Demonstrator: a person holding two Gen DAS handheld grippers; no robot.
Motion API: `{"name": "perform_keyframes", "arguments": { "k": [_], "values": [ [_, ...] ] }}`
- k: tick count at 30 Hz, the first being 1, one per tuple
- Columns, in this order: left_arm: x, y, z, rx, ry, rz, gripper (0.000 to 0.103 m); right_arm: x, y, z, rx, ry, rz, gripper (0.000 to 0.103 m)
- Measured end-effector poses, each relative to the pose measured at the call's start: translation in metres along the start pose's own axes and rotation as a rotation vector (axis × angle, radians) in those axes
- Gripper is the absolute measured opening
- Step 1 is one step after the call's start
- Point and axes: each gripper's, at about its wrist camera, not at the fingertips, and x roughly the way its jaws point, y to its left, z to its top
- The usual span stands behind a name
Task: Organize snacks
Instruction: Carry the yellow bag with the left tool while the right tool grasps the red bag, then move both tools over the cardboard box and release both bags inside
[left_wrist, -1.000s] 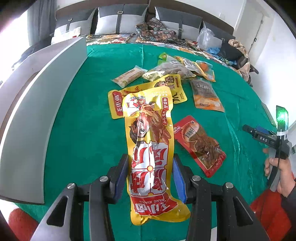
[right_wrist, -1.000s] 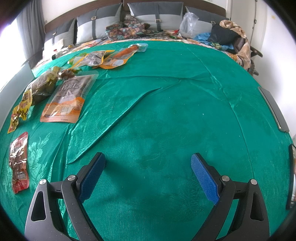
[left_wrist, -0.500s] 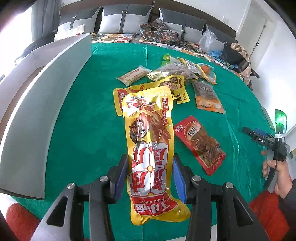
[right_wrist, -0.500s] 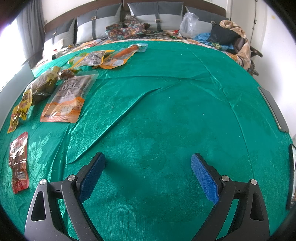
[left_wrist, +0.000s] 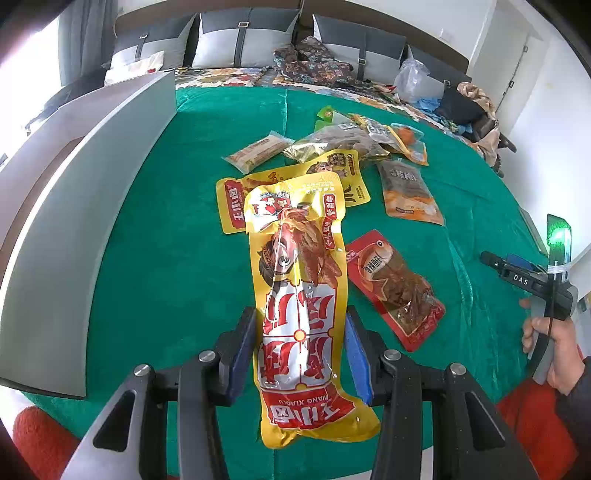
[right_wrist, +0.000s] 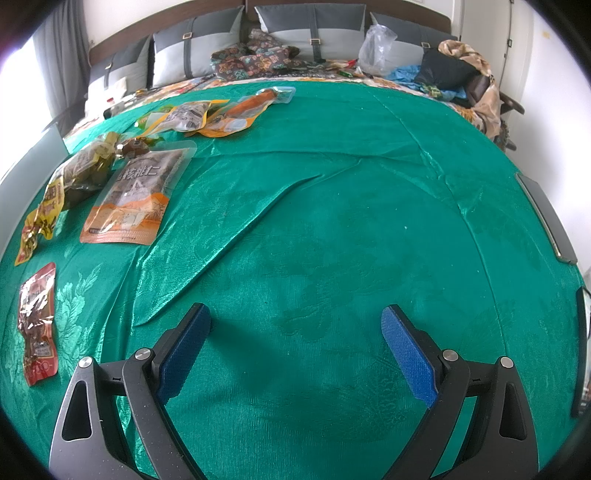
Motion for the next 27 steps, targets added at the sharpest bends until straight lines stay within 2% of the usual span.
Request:
{"name": "perform_keyframes", "arguments": {
  "k": [2,4,6,8,10,12,15,18,20,21,23,24,27],
  "values": [
    [-0.003,0.003,0.001,-0.011,-0.008,-0.001,0.045,-0.001,-0.001,0.0,0.003,-0.001,0.004,0.095],
    [-0.007,0.006,0.001,-0.017,-0.022,-0.001,0.045,-0.004,0.001,-0.001,0.007,0.034,0.006,0.094],
    [-0.009,0.009,0.0,-0.027,-0.028,-0.004,0.045,-0.017,0.006,0.0,0.071,0.061,0.114,0.094],
    [-0.01,0.012,-0.001,-0.031,-0.029,0.002,0.045,-0.033,0.029,0.002,0.084,0.083,0.233,0.094],
    [-0.012,0.013,-0.001,-0.027,-0.032,0.016,0.045,-0.043,0.071,0.005,0.016,0.125,0.361,0.094],
    [-0.015,0.014,0.0,-0.025,-0.037,0.031,0.045,-0.048,0.111,0.006,-0.07,0.145,0.429,0.094],
    [-0.024,0.018,0.0,-0.03,-0.049,0.06,0.045,-0.037,0.173,0.006,-0.204,0.199,0.436,0.094],
    [-0.037,0.029,0.0,-0.048,-0.07,0.073,0.045,-0.009,0.215,-0.004,-0.344,0.313,0.336,0.093],
    [-0.046,0.039,0.0,-0.061,-0.081,0.079,0.045,-0.008,0.221,-0.007,-0.386,0.295,0.282,0.077],
    [-0.049,0.043,0.0,-0.066,-0.085,0.079,0.045,-0.011,0.217,-0.006,-0.385,0.276,0.25,0.059],
    [-0.055,0.05,0.001,-0.075,-0.093,0.079,0.045,-0.008,0.203,0.001,-0.312,0.322,0.312,0.041],
    [-0.058,0.053,0.001,-0.076,-0.097,0.081,0.045,-0.005,0.194,0.004,-0.275,0.35,0.326,0.041],
    [-0.069,0.064,0.005,-0.099,-0.115,0.065,0.045,-0.001,0.174,0.012,-0.169,0.377,0.394,0.031]
  ]
}}
